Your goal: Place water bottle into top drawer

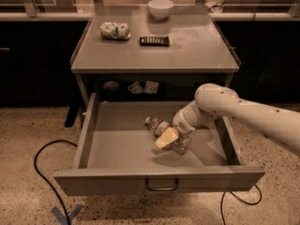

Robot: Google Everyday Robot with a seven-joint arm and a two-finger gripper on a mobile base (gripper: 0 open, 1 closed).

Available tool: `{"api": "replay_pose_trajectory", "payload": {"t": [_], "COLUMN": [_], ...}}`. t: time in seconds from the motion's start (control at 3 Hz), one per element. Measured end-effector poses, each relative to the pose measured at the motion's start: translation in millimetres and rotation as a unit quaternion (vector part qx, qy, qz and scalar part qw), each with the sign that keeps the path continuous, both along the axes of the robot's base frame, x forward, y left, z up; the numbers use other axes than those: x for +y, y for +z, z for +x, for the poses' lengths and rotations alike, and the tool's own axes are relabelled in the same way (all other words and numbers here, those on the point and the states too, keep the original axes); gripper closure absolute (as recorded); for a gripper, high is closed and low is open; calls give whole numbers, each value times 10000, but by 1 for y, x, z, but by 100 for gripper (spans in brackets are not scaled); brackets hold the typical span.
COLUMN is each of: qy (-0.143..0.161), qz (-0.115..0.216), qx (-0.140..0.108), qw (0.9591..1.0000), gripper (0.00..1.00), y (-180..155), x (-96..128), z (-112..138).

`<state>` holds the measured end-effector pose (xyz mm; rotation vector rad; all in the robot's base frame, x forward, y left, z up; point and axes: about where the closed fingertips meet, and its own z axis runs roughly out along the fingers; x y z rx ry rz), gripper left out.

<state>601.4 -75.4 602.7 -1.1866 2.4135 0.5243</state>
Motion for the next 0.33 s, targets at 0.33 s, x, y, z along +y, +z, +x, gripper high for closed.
{"api": "replay_pose_trajectory", "payload": {"t": [0.33], "qy": [0], "qz": [0], "qx": [0], "qw": [10000], "gripper": [0], "y": [0], "x": [0], "z": [0]}}
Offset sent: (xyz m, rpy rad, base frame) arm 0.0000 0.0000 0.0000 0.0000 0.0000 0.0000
